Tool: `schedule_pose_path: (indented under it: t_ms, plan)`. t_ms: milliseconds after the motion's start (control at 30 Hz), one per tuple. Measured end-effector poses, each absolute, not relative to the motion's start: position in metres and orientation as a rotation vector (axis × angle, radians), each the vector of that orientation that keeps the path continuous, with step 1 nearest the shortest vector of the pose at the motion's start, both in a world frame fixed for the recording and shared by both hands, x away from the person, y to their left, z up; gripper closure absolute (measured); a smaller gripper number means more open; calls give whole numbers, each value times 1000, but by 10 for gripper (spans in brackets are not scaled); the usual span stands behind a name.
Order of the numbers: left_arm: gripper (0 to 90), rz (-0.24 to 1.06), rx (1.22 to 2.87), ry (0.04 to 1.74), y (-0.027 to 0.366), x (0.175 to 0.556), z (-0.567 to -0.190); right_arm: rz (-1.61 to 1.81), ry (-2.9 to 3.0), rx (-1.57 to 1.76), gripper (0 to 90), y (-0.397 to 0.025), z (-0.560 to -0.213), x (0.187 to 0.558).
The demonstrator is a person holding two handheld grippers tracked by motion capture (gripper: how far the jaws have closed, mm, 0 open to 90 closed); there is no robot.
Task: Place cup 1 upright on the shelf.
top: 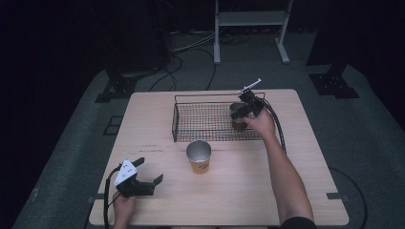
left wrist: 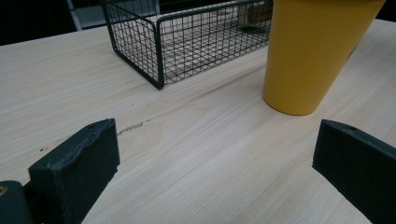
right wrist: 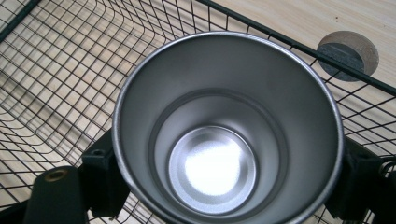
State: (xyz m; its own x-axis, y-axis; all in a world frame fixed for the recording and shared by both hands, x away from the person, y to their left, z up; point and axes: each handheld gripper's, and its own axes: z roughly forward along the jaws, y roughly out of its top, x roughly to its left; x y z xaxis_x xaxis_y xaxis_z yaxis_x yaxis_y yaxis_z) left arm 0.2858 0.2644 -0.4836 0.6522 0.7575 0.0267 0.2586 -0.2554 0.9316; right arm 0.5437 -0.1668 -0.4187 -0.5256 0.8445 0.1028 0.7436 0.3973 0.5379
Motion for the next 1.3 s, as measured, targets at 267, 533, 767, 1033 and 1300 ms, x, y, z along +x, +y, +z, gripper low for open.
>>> schedule_pose_path:
  t_ms: [267,533,767,1033,1300]
  plan:
    - [0,591,1816,811,265,286,-484,779,2478,1408,172,-163,-425,544]
    - [0,592,1817,811,264,286,-484,743,2472,1401,143,-164,-425,540]
    - [0,593,1819,809,264,286,-484,758,2485,1396,130,-164,-424,536]
    - [0,594,1819,808,264,286,-484,785,2465,1391,94,-165,-422,533]
    - [0,594,1820,809,264,286,-484,834,2436,1386,73,-169,-414,530]
